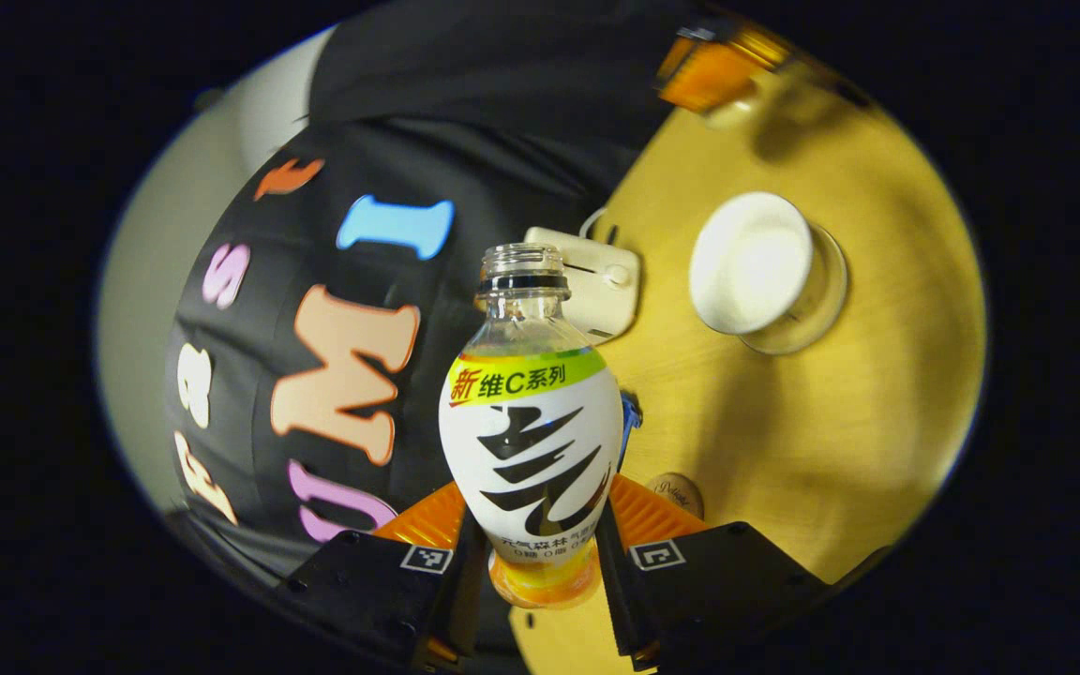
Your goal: Open the teacup lid with one hand, grasp the water bottle and pour water into the teacup with the other hand; after pouring, place the water bottle on the coaster and then close the teacup lid.
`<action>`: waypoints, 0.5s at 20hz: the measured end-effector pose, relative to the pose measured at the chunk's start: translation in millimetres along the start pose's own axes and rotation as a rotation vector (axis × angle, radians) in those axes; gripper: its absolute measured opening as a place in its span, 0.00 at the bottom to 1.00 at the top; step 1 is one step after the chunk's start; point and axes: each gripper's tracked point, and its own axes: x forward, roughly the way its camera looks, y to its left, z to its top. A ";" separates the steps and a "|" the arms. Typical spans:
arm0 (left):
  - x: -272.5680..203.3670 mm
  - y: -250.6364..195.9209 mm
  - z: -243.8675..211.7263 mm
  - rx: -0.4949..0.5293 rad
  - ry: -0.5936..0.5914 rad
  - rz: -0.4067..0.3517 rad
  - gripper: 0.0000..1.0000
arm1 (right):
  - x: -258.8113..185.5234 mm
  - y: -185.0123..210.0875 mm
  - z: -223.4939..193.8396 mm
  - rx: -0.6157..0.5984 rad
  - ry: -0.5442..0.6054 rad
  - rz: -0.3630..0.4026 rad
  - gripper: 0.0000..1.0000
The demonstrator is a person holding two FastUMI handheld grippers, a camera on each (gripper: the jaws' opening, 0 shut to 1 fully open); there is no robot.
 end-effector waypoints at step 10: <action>16.2 31.3 -17.5 -0.845 -0.097 0.088 0.53 | 0.8 0.7 -1.1 0.000 -0.001 0.001 0.36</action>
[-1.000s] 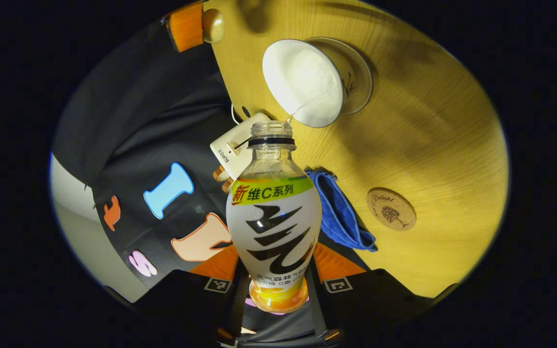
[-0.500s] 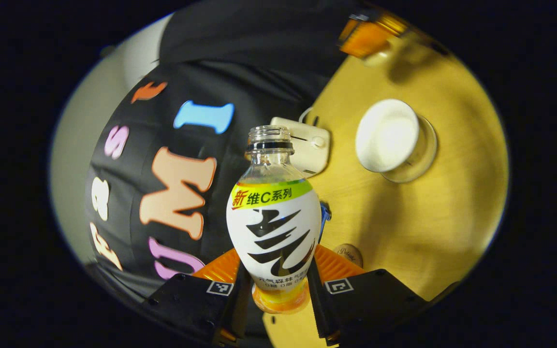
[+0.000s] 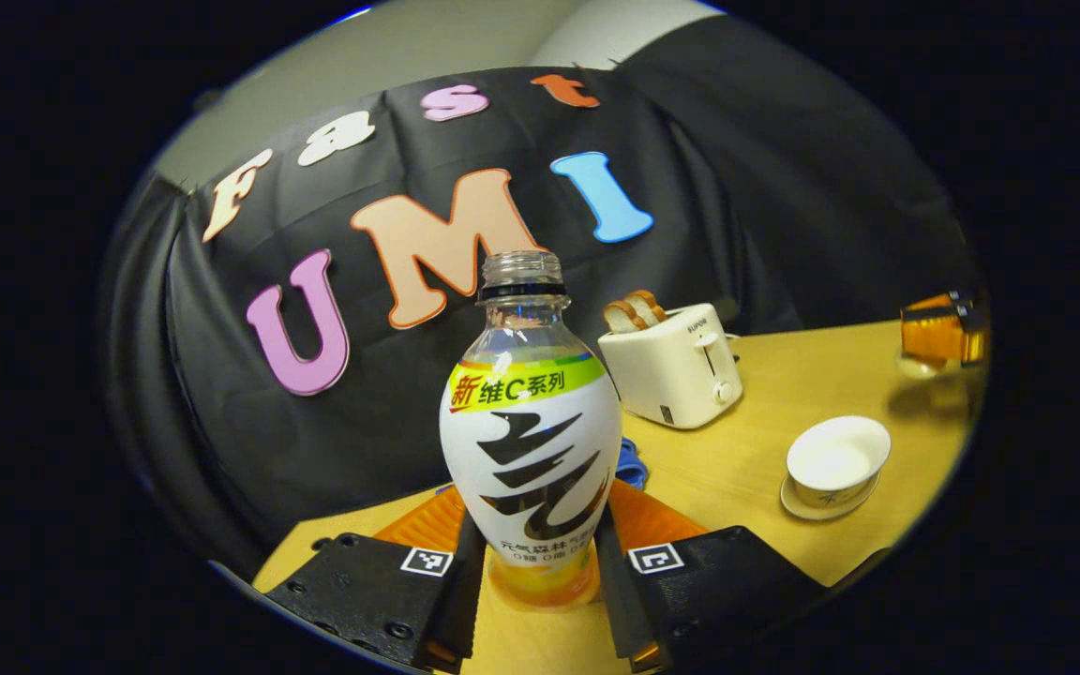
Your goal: Open the teacup lid with one hand, grasp the water bottle and pour water into the teacup with the other hand; after pouring, place the water bottle on the coaster and then close the teacup lid.
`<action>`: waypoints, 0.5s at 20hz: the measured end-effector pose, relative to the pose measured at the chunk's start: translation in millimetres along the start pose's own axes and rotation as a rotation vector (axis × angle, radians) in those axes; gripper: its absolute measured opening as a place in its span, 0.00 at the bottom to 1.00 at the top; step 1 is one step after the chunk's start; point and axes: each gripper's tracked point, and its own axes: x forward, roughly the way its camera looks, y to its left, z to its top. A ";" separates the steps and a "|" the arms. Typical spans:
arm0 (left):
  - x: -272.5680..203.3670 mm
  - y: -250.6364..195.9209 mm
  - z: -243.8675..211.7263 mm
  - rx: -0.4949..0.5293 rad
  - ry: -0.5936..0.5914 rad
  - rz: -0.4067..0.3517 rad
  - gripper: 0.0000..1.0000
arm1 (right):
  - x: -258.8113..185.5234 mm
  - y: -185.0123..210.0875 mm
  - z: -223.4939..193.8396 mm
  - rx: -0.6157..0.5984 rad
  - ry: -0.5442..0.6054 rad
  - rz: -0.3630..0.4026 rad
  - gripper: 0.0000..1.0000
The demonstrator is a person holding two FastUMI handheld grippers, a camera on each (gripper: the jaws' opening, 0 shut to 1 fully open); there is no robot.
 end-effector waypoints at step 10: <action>32.5 12.1 -39.3 -0.272 0.030 0.054 0.53 | -0.6 1.5 0.0 0.000 0.002 0.010 0.36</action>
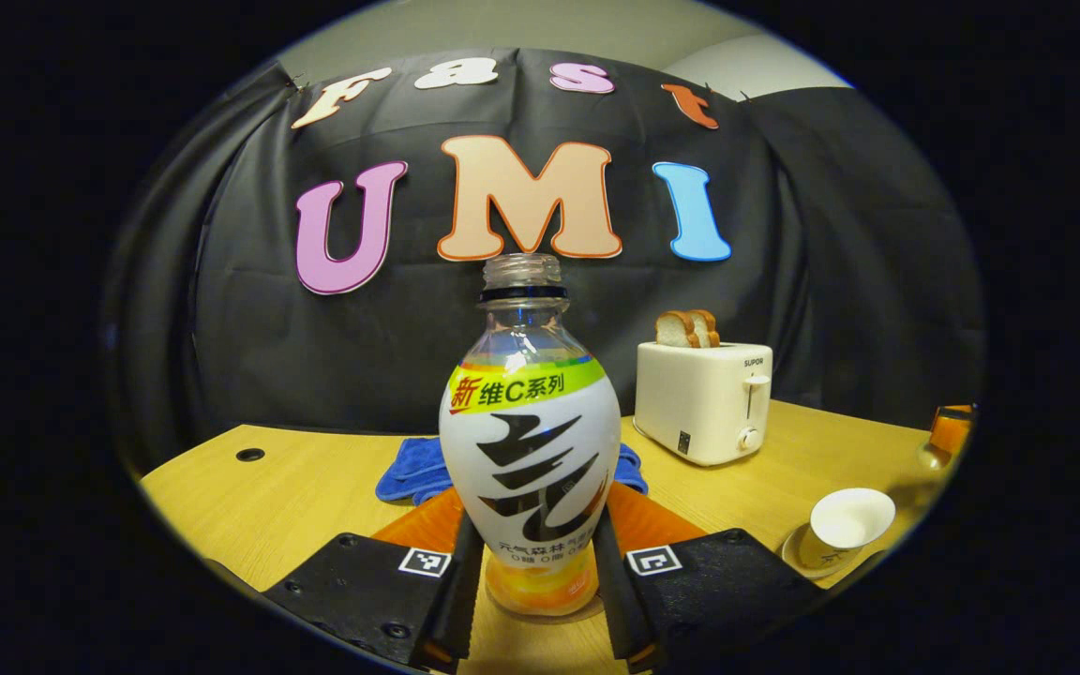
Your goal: Open the teacup lid with one hand, grasp the water bottle and pour water into the teacup with the other hand; after pouring, place the water bottle on the coaster and then close the teacup lid.
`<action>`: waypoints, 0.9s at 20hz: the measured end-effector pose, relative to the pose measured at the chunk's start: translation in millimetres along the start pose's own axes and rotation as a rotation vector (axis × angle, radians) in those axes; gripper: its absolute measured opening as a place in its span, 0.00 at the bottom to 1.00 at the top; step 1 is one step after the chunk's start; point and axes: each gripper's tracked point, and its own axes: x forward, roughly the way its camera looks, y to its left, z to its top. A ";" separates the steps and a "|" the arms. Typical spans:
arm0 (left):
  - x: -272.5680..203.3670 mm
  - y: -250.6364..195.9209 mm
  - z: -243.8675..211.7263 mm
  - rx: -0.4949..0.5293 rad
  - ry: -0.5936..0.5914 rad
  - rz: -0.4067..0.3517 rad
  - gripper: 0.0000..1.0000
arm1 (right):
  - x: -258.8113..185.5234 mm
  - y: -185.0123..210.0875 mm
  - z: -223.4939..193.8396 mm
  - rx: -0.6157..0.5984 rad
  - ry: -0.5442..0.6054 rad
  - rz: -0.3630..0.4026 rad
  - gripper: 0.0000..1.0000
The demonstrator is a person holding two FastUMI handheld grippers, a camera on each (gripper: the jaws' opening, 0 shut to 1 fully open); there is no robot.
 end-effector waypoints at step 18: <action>7.5 -14.5 -19.1 -0.009 0.047 -0.020 0.73 | -0.4 0.4 0.4 0.000 0.001 -0.001 0.36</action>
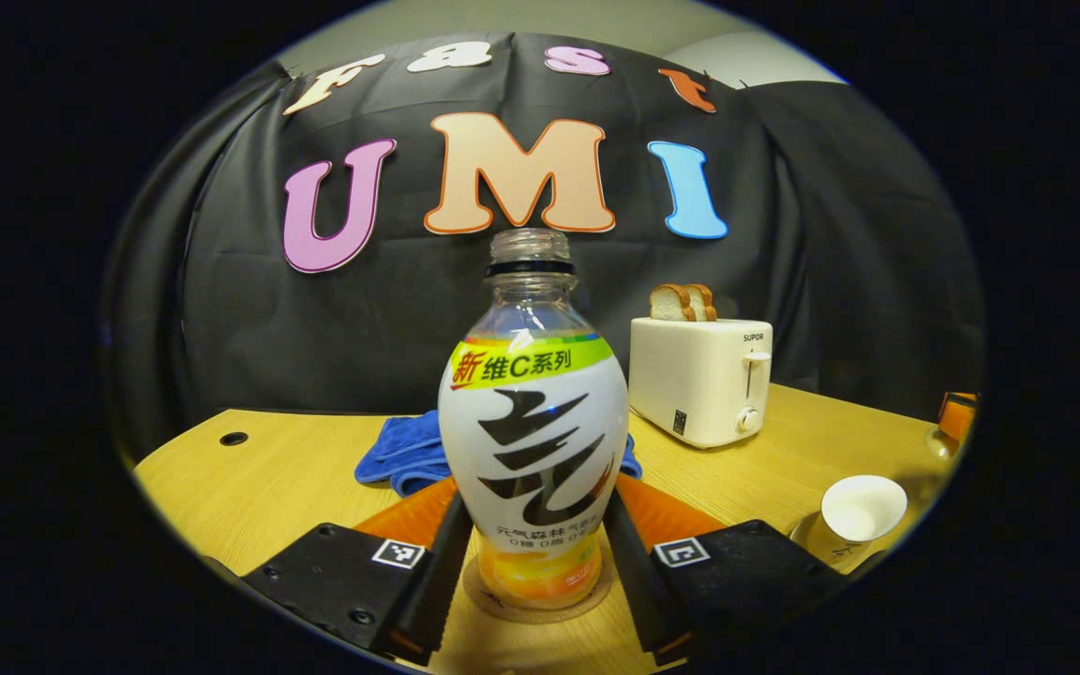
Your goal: Open the teacup lid with one hand, grasp the water bottle and pour water into the teacup with the other hand; after pouring, place the water bottle on the coaster and then close the teacup lid.
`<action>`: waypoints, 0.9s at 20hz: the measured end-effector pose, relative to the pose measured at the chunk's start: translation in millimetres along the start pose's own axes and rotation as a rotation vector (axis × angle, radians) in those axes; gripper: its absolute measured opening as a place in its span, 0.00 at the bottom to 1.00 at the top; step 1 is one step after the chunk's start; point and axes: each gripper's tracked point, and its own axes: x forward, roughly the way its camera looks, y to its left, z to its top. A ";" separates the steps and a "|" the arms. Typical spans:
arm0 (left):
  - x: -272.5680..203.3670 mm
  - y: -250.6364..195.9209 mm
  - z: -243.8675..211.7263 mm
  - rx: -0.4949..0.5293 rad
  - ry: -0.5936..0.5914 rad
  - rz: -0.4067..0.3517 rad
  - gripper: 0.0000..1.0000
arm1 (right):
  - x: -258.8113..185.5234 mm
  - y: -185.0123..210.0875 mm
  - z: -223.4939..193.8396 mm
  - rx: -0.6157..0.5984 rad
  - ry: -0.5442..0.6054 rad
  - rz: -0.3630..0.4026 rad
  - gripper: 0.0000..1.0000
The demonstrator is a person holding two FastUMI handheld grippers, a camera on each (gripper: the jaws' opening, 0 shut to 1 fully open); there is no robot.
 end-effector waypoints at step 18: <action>-81.5 7.1 10.9 0.005 -0.106 0.031 0.98 | 0.8 7.3 -0.3 0.000 0.001 0.039 0.36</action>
